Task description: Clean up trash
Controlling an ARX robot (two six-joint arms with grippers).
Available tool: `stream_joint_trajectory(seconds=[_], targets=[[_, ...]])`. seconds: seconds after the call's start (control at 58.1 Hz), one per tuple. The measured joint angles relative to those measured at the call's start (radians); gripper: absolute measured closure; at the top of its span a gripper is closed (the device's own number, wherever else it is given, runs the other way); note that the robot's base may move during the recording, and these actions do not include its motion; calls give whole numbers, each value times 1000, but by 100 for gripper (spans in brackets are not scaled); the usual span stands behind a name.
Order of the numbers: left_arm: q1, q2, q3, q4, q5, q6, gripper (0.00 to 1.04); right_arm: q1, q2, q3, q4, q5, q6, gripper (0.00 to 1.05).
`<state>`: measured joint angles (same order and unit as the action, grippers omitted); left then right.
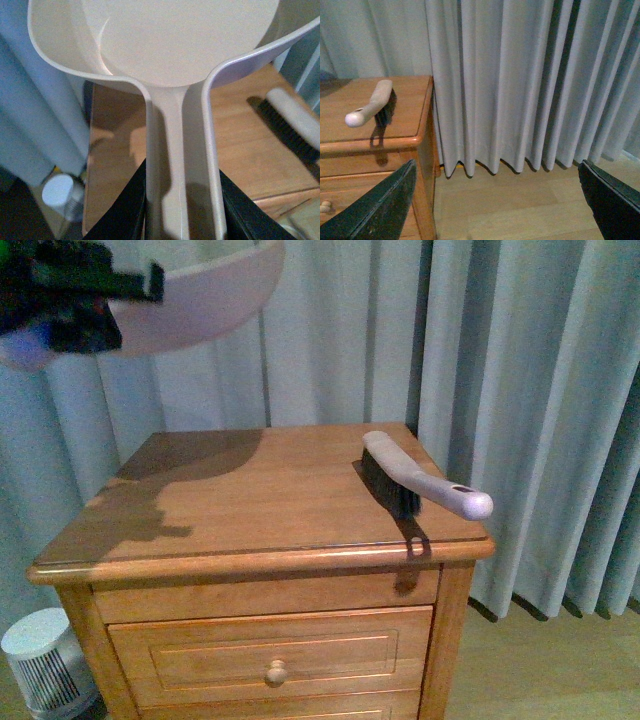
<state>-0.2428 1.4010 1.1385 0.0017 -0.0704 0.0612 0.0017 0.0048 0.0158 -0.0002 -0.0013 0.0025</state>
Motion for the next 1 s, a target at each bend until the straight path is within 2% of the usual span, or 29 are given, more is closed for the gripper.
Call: stream_joint_trajectory(seconds=[0.103,0.206,0.43,0.568,0.843,0.998], targets=[[22,-163,-71,33,74,22,77,0,0,0,0,0,0,7],[78,-368,-186,43,144,37,77,0,0,0,0,0,0,7],[130,-616,-324,0,232,37,77,0,0,0,0,0,0,7],[194,-740,-380,-38,294,27,77,0,0,0,0,0,0,7],[459,-969,-491,-146,591,-7,77,0,0,0,0,0,0,7],[548,-989,-537,-144,645,-25,77,0,0,0,0,0,0,7]])
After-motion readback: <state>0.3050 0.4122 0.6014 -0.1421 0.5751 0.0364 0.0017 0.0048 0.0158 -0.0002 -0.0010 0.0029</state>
